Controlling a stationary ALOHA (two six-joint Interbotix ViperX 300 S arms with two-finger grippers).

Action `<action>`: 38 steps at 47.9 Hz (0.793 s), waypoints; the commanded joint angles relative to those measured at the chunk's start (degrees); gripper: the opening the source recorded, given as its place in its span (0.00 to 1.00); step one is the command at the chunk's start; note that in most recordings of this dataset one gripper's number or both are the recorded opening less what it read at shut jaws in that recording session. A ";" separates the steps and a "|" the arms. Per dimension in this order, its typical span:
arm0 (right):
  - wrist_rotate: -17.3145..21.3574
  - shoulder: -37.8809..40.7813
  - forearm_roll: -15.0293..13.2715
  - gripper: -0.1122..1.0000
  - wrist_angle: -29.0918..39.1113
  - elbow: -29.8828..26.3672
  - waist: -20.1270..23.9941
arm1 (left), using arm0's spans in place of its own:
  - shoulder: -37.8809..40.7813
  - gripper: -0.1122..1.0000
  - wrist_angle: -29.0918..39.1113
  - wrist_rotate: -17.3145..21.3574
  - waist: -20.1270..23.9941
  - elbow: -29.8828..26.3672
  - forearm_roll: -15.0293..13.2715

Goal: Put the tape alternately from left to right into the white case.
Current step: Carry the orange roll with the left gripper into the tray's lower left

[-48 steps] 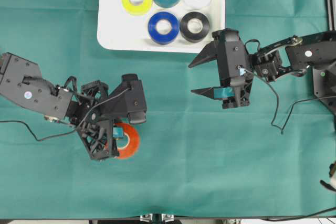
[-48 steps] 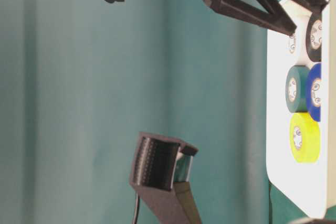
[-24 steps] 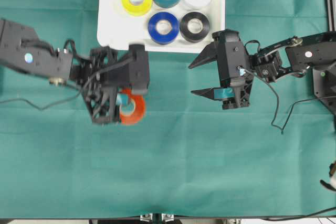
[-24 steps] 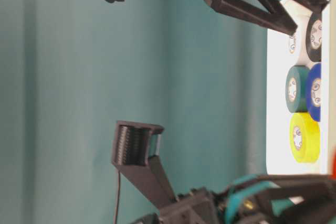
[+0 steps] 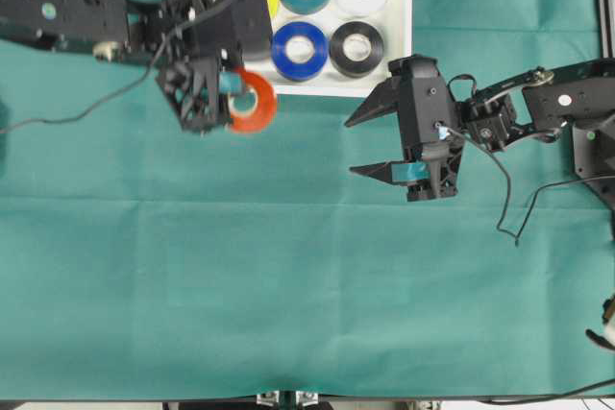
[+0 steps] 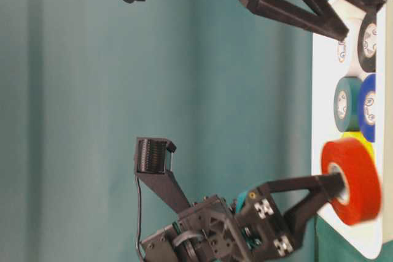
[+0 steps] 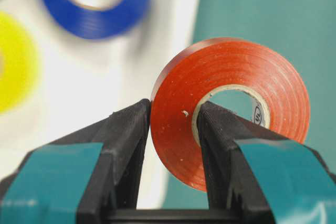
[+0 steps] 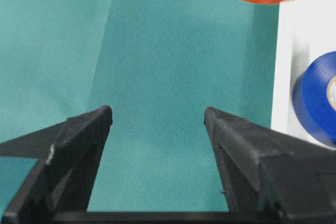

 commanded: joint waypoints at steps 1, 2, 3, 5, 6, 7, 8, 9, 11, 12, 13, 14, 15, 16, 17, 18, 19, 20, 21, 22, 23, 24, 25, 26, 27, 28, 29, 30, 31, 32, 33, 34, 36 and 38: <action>0.09 -0.44 0.18 0.81 -0.44 -1.05 0.18 | -1.05 0.08 -1.58 1.14 2.02 -0.79 0.00; 0.09 -0.44 0.26 0.81 -0.44 -1.05 0.18 | -1.05 0.08 -1.76 1.49 2.37 -0.70 0.00; 0.18 -0.35 0.35 0.81 -0.44 -1.05 0.18 | -0.97 0.08 -1.93 1.93 2.81 -0.70 0.00; 0.09 -0.35 0.53 0.81 -0.44 -1.05 0.26 | -0.97 0.08 -2.37 2.81 3.60 -0.53 0.00; 0.18 -0.44 0.62 0.81 -0.44 -1.05 0.26 | -0.97 0.08 -2.46 3.16 3.96 -0.44 0.00; 0.09 -0.44 0.70 0.81 -0.44 -1.05 0.18 | -0.97 0.08 -2.72 3.52 4.31 -0.35 0.00; 0.18 -0.44 0.79 0.81 -0.44 -1.14 0.26 | -0.97 0.08 -2.90 3.87 4.75 -0.35 0.00; 0.18 -0.44 0.79 0.81 -0.44 -1.14 0.26 | -0.97 0.08 -3.08 4.13 5.10 -0.18 0.00; 0.18 -0.35 0.79 0.81 -0.53 -1.14 0.26 | -0.97 0.08 -3.78 4.83 5.89 0.00 0.00; 0.09 -0.35 0.79 0.81 -0.44 -1.23 0.26 | -0.97 0.08 -4.13 5.01 6.15 0.18 0.00; 0.18 -0.44 0.79 0.81 -0.44 -1.14 0.26 | -0.97 0.08 -4.66 5.19 6.59 0.35 0.00; 0.18 -0.35 0.79 0.81 -0.44 -1.23 0.26 | -0.88 0.08 -5.10 5.45 6.86 0.53 -0.09; 0.18 -0.35 0.79 0.81 -0.44 -1.23 0.26 | -0.79 0.08 -5.62 5.63 7.21 0.79 0.00; 0.18 -0.44 0.79 0.81 -0.44 -1.23 0.26 | -0.62 0.08 -6.06 5.80 7.47 0.88 0.00; 0.09 -0.44 0.79 0.81 -0.44 -1.23 0.26 | -0.35 0.08 -6.59 5.98 7.73 1.05 0.00; 0.18 -0.44 0.79 0.81 -0.44 -1.23 0.26 | 0.18 0.08 -7.21 6.33 8.09 1.14 0.00; 0.18 -0.35 0.79 0.81 -0.44 -1.23 0.26 | 0.70 0.08 -7.56 6.42 8.35 1.23 -0.09; 0.09 -0.44 0.79 0.81 -0.44 -1.23 0.26 | 1.23 0.08 -7.73 6.59 8.53 1.23 0.00; 0.18 -0.35 0.88 0.81 -0.44 -1.23 0.26 | 1.76 0.08 -7.82 6.77 8.70 1.23 0.00; 0.18 -0.44 0.97 0.81 -0.44 -1.23 0.26 | 2.37 0.08 -8.00 6.86 8.88 1.23 -0.09; 0.18 -0.35 0.97 0.81 -0.44 -1.23 0.26 | 2.99 0.08 -8.00 7.03 9.05 1.14 0.00; 0.09 -0.35 0.97 0.81 -0.44 -1.23 0.26 | 3.69 0.08 -8.00 7.12 9.23 1.05 -0.09; 0.09 -0.35 1.05 0.81 -0.53 -1.23 0.35 | 4.31 0.08 -8.00 7.21 9.32 1.05 -0.09; 0.18 -0.35 1.05 0.81 -0.44 -1.23 0.35 | 4.92 0.08 -8.00 7.38 9.49 0.88 0.00; 0.18 -0.35 1.05 0.81 -0.44 -1.23 0.35 | 5.45 0.08 -8.00 7.47 9.67 0.88 0.00; 0.18 -0.44 1.05 0.81 -0.53 -1.23 0.44 | 5.98 0.08 -8.00 7.56 9.76 0.79 0.00; 0.09 -0.35 1.14 0.81 -0.53 -1.23 0.44 | 6.42 0.08 -8.00 7.65 9.84 0.70 -0.09; 0.09 -0.35 1.14 0.81 -0.44 -1.14 0.44 | 6.86 0.08 -8.09 7.73 9.93 0.70 -0.09; 0.09 -0.35 1.14 0.81 -0.44 -1.14 0.53 | 7.21 0.08 -8.09 7.82 10.02 0.62 -0.09; 0.18 -0.44 1.14 0.81 -0.44 -1.14 0.53 | 7.56 0.08 -8.09 7.82 10.02 0.53 -0.09; 0.09 -0.35 1.14 0.81 -0.44 -1.14 0.53 | 7.73 0.08 -8.17 8.00 10.11 0.53 -0.09; 0.09 -0.35 1.14 0.81 -0.44 -1.14 0.53 | 7.91 0.08 -8.26 8.00 10.20 0.44 0.00; 0.09 -0.44 1.14 0.81 -0.53 -1.14 0.53 | 8.17 0.08 -8.26 8.00 10.28 0.35 -0.09; 0.18 -0.44 1.14 0.81 -0.44 -1.05 0.53 | 8.17 0.08 -8.26 8.00 10.37 0.26 0.00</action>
